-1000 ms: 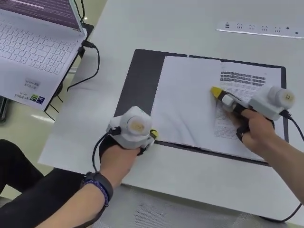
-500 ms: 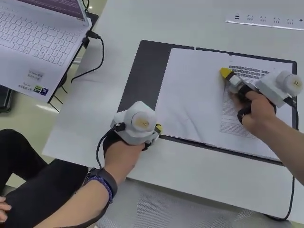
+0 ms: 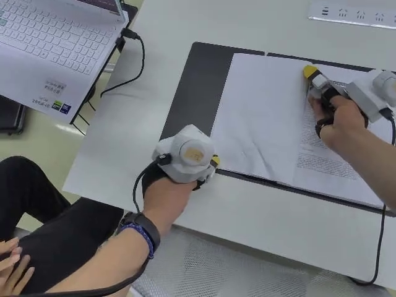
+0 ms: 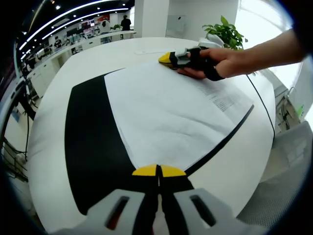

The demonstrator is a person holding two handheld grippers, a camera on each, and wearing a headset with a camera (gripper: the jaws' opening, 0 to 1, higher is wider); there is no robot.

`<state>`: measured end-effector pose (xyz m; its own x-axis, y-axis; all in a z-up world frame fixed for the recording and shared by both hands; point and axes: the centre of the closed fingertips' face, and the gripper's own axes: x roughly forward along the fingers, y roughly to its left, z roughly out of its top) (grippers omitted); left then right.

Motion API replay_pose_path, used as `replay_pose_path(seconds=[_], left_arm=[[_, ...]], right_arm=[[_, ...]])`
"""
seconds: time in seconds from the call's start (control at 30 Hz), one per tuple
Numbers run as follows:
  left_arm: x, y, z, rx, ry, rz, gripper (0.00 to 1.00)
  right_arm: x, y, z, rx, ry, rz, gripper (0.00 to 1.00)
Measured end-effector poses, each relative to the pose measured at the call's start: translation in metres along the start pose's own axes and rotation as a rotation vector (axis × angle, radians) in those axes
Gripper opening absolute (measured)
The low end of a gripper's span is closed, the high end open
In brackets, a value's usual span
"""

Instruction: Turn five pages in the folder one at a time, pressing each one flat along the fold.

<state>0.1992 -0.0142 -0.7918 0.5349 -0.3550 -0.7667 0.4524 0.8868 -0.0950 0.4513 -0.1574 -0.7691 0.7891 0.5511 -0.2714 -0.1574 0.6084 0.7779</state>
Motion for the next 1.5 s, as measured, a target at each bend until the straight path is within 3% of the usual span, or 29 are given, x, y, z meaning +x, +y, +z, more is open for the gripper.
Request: replay_pose_path(seconds=[0.2, 0.3, 0.37, 0.6, 0.87, 1.07, 1.5], left_arm=[[0.001, 0.0, 0.001, 0.004, -0.004, 0.0, 0.0], [0.001, 0.001, 0.001, 0.001, -0.004, 0.001, 0.0], [0.002, 0.0, 0.002, -0.002, -0.005, 0.002, 0.0], [0.002, 0.0, 0.002, -0.022, -0.006, 0.016, 0.0], [0.003, 0.0, 0.002, -0.026, -0.007, 0.017, 0.0], [0.004, 0.0, 0.002, -0.029, -0.013, 0.023, 0.0], [0.004, 0.001, 0.003, -0.037, -0.017, 0.019, 0.0]], right_arm=[[0.019, -0.009, 0.01, -0.001, 0.003, -0.012, 0.0], [0.02, -0.011, 0.01, 0.011, -0.002, -0.01, 0.0], [0.019, -0.011, 0.008, -0.027, 0.004, -0.002, 0.0], [-0.001, -0.006, -0.006, -0.067, 0.046, 0.049, 0.0], [-0.016, 0.0, -0.017, -0.09, 0.064, 0.064, 0.0], [-0.036, 0.017, -0.03, -0.135, 0.088, 0.087, 0.0], [-0.057, 0.023, -0.043, -0.156, 0.114, 0.119, 0.0]])
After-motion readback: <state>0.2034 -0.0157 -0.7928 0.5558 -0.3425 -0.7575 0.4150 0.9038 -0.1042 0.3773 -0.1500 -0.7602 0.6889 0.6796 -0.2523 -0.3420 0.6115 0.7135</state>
